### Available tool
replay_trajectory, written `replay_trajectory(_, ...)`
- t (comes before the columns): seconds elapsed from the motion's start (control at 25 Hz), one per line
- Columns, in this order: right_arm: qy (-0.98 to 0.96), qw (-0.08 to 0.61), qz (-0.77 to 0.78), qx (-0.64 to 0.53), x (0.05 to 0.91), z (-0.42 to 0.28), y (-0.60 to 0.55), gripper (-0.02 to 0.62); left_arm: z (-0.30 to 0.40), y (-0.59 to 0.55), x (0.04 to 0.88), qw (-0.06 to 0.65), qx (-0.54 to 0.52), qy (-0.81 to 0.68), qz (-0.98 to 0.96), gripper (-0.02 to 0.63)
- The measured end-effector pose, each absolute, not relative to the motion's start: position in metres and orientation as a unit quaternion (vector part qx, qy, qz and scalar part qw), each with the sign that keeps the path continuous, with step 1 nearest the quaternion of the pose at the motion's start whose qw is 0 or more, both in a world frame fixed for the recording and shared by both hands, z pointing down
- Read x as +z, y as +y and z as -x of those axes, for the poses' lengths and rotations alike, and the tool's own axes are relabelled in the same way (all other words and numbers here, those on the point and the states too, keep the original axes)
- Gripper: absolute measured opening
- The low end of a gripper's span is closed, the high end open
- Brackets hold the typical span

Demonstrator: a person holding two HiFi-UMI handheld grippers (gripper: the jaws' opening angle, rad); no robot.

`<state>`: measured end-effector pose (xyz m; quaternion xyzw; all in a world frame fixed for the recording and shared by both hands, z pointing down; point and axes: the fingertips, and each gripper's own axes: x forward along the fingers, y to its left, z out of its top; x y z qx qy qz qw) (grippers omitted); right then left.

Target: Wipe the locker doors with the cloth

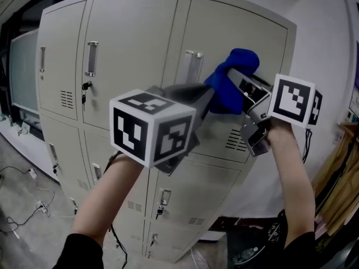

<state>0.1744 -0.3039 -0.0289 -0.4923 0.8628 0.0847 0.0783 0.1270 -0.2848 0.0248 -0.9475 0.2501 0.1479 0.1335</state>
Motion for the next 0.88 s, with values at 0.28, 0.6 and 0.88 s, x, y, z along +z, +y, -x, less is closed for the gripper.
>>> replay_trajectory(0.28,0.870,0.061,0.475,0.118,-0.011,-0.125,-0.329,0.075,-0.079,-0.302,0.045,0.127,0.140,0.296,0.936,0.009)
replay_trajectory(0.6,0.868,0.052,0.477,0.130,-0.004,-0.120,-0.340,0.075,-0.074,-0.318,0.058,0.112,0.134,0.302,0.937,0.009)
replay_trajectory(0.88,0.868,0.047,0.477,0.129,-0.002,-0.127,-0.340,0.075,-0.085,-0.320,0.058,0.128,0.135,0.306,0.934,0.009)
